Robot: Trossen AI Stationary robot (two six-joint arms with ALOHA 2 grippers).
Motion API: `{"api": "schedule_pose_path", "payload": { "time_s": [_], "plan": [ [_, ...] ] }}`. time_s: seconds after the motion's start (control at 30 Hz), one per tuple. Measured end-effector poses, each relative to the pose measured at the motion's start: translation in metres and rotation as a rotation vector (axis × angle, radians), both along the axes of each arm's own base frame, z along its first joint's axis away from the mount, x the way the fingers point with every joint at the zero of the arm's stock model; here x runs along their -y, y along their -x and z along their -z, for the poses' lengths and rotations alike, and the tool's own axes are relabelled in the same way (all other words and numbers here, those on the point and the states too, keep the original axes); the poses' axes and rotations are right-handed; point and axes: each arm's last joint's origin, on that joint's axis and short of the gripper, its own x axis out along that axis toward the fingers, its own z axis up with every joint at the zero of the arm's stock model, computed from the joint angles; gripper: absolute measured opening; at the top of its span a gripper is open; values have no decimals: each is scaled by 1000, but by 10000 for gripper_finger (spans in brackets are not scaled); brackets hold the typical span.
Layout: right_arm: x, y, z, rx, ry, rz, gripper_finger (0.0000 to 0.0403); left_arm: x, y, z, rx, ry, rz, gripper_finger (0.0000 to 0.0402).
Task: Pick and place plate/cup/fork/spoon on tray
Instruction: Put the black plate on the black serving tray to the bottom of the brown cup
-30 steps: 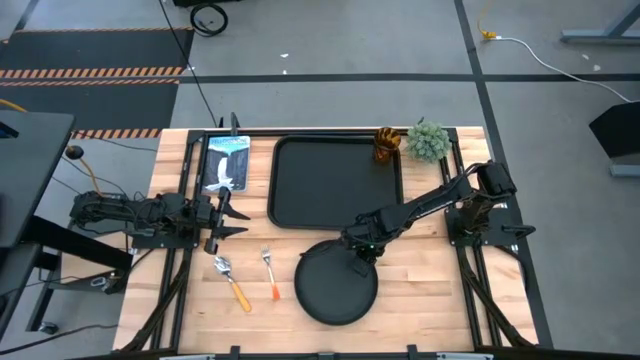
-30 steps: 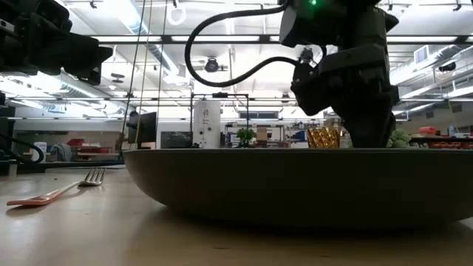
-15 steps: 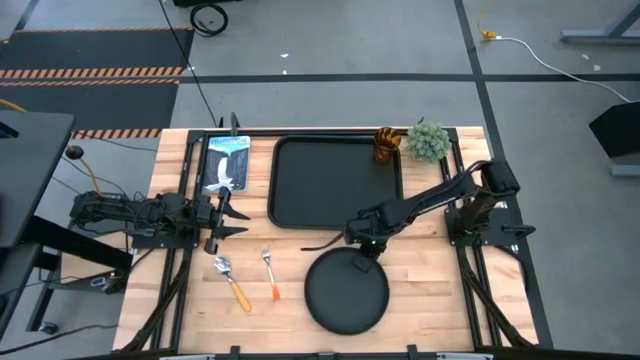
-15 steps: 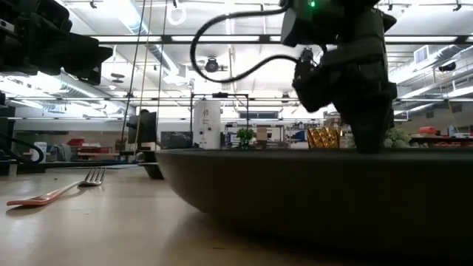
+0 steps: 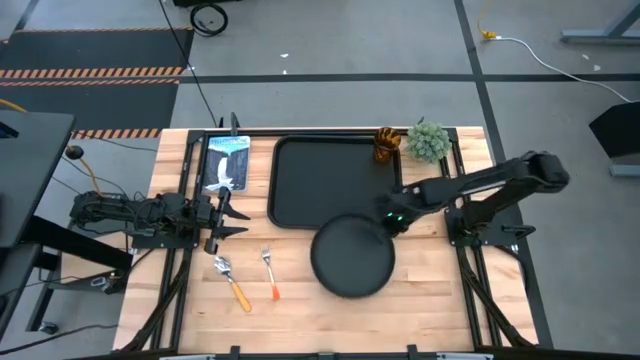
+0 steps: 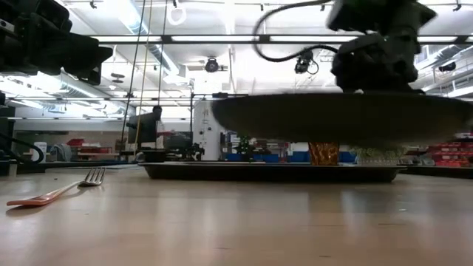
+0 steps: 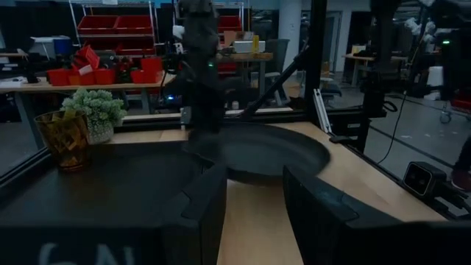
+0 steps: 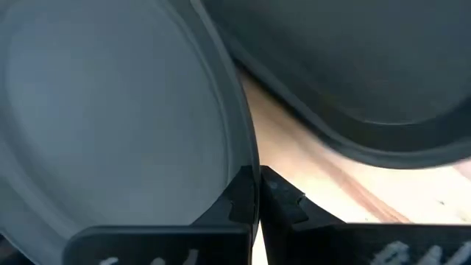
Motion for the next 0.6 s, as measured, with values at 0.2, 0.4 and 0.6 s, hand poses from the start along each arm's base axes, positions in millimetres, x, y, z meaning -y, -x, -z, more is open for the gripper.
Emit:
{"api": "schedule_pose_path", "payload": {
  "time_s": [0.2,0.4,0.6],
  "plan": [
    [21,36,5,80,-29,278,13,0,0,0,0,0,0,142],
    [46,55,12,96,-10,469,13,0,0,0,0,0,0,142],
    [71,64,20,93,-17,580,14,0,0,0,0,0,0,142]
  ]
}}
